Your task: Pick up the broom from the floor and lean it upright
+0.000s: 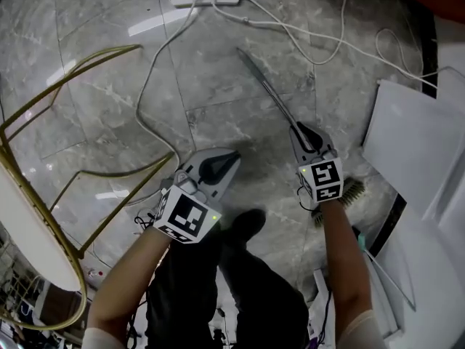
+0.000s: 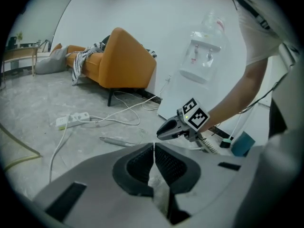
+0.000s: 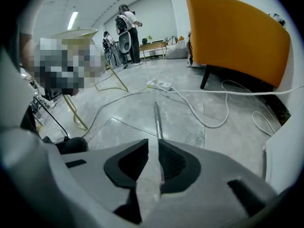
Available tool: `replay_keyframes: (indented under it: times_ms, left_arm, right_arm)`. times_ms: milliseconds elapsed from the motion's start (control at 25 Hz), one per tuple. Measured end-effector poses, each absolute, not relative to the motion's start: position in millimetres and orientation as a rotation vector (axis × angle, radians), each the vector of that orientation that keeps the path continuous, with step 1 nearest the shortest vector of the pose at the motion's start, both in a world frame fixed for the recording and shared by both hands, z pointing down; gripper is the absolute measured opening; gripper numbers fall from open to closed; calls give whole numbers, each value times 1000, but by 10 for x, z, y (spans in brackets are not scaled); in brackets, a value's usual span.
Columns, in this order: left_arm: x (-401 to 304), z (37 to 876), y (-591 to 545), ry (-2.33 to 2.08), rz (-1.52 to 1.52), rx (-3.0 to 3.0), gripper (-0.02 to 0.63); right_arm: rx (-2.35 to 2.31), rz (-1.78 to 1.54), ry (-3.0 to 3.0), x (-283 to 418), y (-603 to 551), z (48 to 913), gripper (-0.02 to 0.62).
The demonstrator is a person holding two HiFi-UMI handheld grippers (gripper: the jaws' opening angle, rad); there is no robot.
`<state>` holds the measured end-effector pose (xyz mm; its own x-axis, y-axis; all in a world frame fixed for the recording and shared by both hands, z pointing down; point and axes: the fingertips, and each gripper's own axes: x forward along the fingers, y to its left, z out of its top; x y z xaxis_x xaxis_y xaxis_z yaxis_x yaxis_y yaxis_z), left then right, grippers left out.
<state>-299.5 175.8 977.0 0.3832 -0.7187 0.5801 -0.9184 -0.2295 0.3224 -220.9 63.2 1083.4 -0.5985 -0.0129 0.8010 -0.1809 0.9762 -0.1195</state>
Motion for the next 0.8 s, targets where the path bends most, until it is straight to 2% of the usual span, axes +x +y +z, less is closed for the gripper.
replay_keyframes:
  times_ms: [400,800]
  left_arm:
    - [-3021,10059,1667,-1360,406,2034,12]
    - [-3184,10158,1727,-1394,422,1993,12]
  right_arm:
    - [107,222,-2110,-2184,545,11620,104]
    - [14,124,-2059,-2194,592,11938,88]
